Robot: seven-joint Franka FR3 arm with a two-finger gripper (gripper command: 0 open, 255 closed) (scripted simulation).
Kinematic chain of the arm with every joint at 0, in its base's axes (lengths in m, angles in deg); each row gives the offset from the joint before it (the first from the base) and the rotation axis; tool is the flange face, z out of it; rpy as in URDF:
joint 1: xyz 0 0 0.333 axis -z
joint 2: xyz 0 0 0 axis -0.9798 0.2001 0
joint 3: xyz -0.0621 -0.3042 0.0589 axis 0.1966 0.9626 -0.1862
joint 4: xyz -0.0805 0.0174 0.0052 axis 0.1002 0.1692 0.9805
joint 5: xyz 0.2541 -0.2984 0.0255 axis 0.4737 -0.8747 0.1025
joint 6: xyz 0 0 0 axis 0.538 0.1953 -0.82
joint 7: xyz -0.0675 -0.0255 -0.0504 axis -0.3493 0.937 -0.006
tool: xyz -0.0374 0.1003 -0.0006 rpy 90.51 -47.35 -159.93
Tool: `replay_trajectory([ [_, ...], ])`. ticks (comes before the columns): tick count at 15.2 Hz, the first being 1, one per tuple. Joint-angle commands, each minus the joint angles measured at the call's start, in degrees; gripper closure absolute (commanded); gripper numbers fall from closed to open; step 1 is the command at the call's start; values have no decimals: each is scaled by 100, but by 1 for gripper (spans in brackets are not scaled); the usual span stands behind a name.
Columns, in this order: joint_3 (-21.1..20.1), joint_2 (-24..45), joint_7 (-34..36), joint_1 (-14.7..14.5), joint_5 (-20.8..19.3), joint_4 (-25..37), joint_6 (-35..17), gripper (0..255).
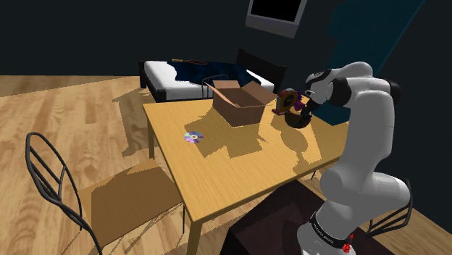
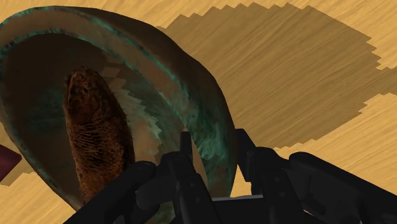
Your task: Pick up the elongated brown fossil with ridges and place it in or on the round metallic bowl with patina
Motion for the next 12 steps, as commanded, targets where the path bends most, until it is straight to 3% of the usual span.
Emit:
replay_trajectory([
  [1, 17, -67, 45, -5, -32, 67, 111, 255],
  [12, 85, -299, 271, 14, -181, 548, 781, 255],
])
